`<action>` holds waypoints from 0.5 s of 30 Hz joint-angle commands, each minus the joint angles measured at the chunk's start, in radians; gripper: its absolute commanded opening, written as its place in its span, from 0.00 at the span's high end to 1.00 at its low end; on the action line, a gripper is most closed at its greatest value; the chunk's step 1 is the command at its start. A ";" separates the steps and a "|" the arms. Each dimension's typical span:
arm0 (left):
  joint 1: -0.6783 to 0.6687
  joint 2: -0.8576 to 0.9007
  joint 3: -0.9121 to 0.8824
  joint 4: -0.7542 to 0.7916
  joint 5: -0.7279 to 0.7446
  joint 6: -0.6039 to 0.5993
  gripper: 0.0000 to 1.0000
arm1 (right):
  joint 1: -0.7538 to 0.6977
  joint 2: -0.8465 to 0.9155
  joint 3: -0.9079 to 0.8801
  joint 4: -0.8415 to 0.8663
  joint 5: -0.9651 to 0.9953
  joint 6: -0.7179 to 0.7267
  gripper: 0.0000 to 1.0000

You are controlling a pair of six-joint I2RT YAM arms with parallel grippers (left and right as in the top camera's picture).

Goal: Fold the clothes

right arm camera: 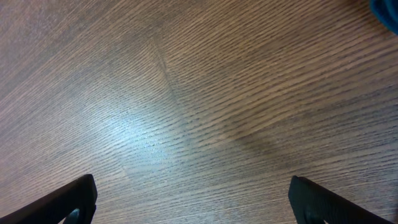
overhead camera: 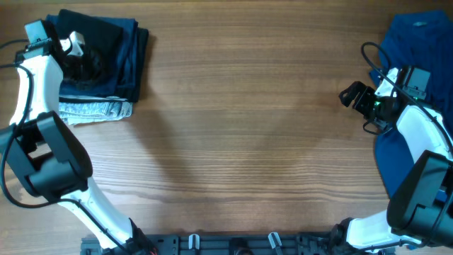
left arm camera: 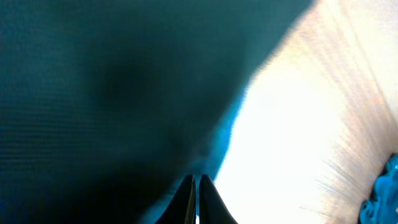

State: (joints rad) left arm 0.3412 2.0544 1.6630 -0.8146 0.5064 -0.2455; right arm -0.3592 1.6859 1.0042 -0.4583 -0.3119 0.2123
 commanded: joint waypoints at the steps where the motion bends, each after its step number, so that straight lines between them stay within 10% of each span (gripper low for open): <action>1: -0.079 -0.150 0.000 0.035 0.023 -0.044 0.96 | 0.002 -0.017 0.010 0.002 0.013 -0.001 0.01; 8: -0.327 -0.237 -0.001 0.095 -0.287 -0.159 0.93 | 0.002 -0.017 0.010 0.002 0.013 -0.001 0.01; 12: -0.386 -0.235 -0.001 0.077 -0.348 -0.159 0.00 | 0.002 -0.017 0.010 0.002 0.013 0.000 0.00; 15: -0.398 -0.235 -0.001 0.077 -0.348 -0.159 0.00 | 0.002 -0.017 0.010 0.002 0.013 -0.001 0.00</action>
State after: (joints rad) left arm -0.0471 1.8137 1.6634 -0.7383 0.1970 -0.3962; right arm -0.3592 1.6859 1.0042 -0.4583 -0.3119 0.2123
